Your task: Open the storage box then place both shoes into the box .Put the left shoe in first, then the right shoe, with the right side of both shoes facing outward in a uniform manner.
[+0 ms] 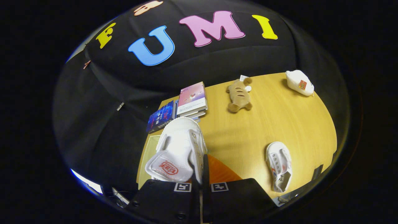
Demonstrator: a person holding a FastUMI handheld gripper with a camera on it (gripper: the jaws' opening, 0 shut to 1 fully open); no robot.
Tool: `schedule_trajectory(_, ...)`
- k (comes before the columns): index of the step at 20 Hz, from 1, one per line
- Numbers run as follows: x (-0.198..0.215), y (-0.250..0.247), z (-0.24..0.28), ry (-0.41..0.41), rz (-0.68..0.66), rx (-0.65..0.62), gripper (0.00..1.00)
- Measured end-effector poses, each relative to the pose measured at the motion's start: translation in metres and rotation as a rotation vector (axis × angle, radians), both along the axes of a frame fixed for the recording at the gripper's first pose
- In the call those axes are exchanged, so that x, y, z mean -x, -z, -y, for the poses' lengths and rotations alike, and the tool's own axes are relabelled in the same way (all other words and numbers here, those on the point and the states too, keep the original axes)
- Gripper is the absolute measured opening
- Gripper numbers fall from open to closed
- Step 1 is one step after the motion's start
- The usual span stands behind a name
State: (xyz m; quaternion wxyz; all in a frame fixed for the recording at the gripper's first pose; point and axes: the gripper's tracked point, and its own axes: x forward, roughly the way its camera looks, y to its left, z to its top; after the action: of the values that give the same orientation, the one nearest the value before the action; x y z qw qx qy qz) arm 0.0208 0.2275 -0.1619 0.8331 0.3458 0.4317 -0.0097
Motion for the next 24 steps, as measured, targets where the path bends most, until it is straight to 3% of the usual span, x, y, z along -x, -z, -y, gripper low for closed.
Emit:
schedule_trajectory(6, -0.019, 0.017, -0.08, -0.063, -0.086, -0.013, 0.08)
schedule_trajectory(9, -0.019, 0.043, -0.109, -0.044, -0.174, -0.042, 0.08)
schedule_trajectory(11, -0.02, 0.058, -0.12, -0.004, -0.225, -0.048, 0.08)
schedule_trajectory(18, -0.041, 0.089, -0.146, 0.009, -0.253, 0.004, 0.08)
schedule_trajectory(24, -0.044, 0.099, -0.172, -0.022, -0.259, -0.035, 0.08)
